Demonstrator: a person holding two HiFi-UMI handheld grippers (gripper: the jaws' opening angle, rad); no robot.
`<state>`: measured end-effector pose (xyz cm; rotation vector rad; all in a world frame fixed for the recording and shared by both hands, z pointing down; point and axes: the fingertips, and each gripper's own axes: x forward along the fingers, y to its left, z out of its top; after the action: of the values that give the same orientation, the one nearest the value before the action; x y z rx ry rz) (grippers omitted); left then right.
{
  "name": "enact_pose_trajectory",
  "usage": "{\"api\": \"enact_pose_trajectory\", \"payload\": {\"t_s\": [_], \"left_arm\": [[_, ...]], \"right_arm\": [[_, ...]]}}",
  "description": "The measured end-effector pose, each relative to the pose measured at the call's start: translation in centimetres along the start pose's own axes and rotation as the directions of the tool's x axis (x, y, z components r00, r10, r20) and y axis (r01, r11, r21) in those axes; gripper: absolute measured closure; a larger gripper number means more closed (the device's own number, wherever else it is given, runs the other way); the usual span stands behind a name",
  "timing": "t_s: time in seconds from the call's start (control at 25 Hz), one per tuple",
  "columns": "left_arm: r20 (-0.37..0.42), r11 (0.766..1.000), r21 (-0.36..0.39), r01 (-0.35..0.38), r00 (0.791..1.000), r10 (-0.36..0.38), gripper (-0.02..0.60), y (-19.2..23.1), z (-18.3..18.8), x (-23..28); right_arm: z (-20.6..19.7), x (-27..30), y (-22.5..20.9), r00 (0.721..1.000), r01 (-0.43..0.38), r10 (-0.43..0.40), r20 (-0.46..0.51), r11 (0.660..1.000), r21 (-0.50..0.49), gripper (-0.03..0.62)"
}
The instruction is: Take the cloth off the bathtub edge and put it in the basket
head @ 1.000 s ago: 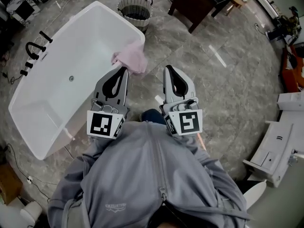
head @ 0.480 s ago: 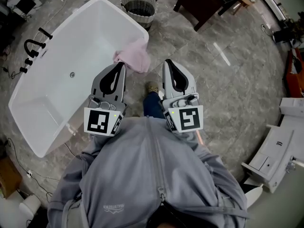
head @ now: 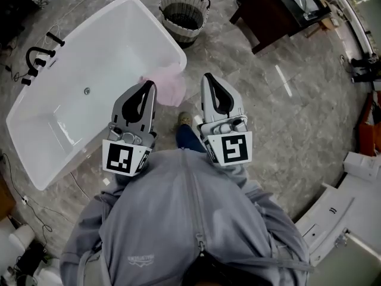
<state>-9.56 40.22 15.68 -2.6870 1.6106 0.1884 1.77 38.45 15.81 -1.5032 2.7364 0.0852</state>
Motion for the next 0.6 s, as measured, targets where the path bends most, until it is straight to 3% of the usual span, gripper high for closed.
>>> {"api": "enact_pose_trajectory", "payload": {"t_s": [0.36, 0.6], "left_arm": [[0.044, 0.995, -0.010, -0.103, 0.994, 0.103, 0.569, 1.1, -0.3, 7.2], [0.032, 0.982, -0.003, -0.191, 0.981, 0.191, 0.569, 1.9, -1.2, 8.9]], "right_arm": [[-2.2, 5.9, -5.8, 0.990, -0.140, 0.140, -0.032, 0.990, 0.000, 0.591], [-3.4, 8.3, -7.0, 0.972, -0.231, 0.232, -0.034, 0.972, 0.031, 0.591]]}}
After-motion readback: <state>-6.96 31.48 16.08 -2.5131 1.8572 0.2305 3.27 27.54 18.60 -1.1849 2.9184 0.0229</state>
